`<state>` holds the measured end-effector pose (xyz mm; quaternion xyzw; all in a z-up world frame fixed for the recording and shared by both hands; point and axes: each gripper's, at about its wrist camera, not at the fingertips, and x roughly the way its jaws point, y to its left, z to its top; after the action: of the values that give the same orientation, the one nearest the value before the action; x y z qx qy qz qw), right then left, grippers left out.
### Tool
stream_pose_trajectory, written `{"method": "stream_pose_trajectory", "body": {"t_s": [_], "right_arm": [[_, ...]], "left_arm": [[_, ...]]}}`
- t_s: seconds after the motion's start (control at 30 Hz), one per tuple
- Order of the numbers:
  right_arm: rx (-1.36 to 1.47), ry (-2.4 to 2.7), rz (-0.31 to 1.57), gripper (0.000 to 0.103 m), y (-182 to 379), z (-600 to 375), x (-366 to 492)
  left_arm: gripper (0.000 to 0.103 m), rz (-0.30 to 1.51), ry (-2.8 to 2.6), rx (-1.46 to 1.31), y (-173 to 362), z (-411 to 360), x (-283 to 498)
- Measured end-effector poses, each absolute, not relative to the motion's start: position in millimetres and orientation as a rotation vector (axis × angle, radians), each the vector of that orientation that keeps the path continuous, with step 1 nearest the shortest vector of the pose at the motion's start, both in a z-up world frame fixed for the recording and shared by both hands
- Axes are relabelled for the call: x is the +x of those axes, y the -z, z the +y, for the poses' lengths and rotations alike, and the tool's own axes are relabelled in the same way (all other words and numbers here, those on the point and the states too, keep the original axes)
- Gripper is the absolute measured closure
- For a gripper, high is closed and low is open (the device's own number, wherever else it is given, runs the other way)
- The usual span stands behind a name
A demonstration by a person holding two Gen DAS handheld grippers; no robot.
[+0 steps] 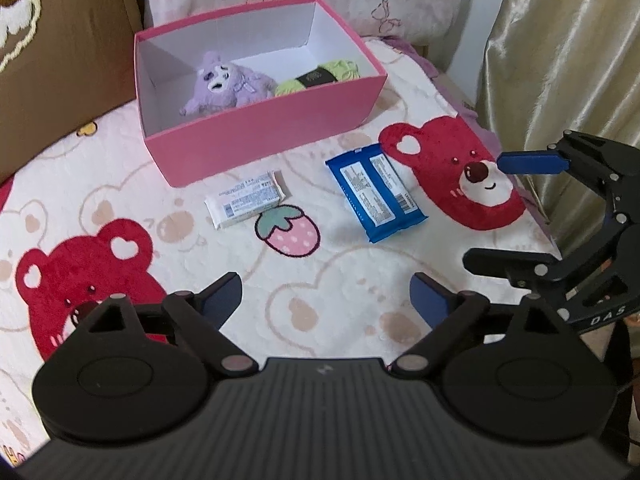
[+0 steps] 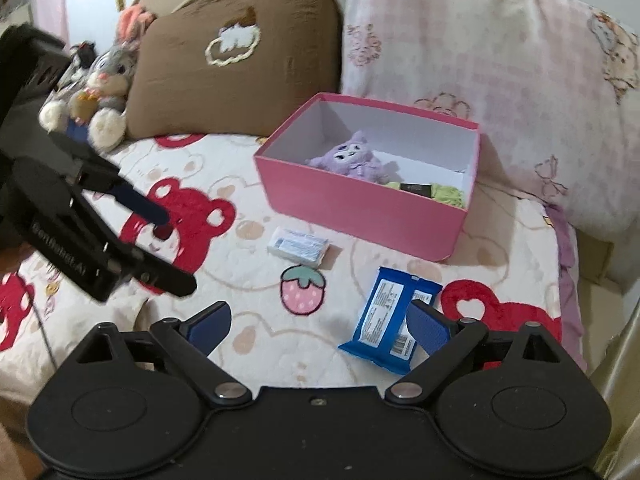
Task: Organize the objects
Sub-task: 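Withdraw the left tool and move it down to the blue snack packet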
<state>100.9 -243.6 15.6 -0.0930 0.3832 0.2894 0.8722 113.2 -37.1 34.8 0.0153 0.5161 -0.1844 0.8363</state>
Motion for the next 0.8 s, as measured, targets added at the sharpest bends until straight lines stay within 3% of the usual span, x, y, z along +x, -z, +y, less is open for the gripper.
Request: {"method": "stream_pose_trajectory", "body": {"t_s": [0.8], "right_arm": [[-0.217, -0.58, 0.686, 0.007, 98.2, -257.3, 142.2]], "left_arm": [[0.009, 0.958, 0.361, -0.183, 66.7, -68.7, 162.0]]}}
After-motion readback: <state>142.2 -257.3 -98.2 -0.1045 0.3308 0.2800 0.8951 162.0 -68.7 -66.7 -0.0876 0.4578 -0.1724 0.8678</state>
